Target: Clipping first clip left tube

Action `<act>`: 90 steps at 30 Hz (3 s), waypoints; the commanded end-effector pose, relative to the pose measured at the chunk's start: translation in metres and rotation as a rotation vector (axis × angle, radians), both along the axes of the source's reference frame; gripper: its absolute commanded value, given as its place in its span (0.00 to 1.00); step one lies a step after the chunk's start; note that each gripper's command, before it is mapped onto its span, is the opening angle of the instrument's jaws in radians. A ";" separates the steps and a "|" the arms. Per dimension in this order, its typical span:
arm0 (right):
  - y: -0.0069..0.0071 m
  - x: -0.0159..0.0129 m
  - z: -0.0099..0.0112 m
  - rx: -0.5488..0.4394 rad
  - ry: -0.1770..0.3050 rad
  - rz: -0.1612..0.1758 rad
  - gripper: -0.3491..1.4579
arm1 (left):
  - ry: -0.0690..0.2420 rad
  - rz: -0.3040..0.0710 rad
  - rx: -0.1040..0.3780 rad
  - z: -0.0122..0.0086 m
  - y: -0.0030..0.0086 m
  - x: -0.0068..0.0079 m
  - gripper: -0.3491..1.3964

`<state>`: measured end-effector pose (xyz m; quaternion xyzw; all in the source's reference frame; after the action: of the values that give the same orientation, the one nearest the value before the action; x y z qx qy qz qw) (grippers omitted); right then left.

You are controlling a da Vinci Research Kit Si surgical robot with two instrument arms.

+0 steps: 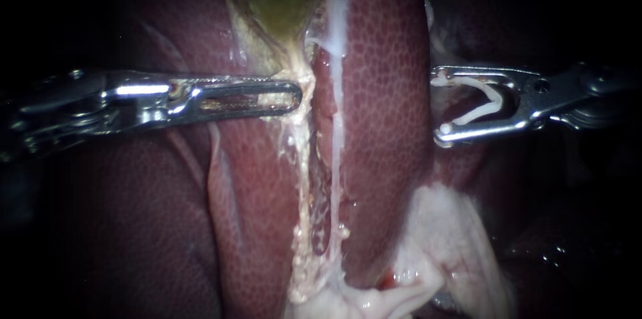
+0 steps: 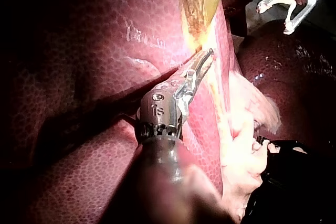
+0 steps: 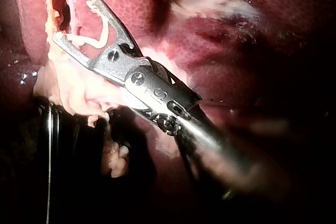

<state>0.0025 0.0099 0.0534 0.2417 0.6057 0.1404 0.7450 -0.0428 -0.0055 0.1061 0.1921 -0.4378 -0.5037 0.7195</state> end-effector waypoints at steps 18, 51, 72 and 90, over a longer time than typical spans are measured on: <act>0.0000 0.0000 0.0001 0.000 0.000 0.000 0.52 | -0.004 0.002 0.013 -0.0028 0.0016 0.0024 0.00; -0.0035 0.0041 0.0029 0.007 0.028 -0.002 0.52 | -0.012 -0.051 0.003 -0.0082 0.0039 0.0064 0.00; -0.0112 0.0156 0.0096 0.088 0.052 -0.076 0.52 | -0.007 -0.057 0.001 -0.0081 0.0039 0.0065 0.00; -0.0122 0.0182 0.0115 0.101 0.047 -0.082 0.52 | -0.006 -0.058 0.001 -0.0083 0.0039 0.0064 0.00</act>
<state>0.0209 -0.0024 0.0650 0.3074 0.6037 0.1340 0.7232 -0.0363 -0.0016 0.0978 0.1815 -0.4451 -0.5239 0.7032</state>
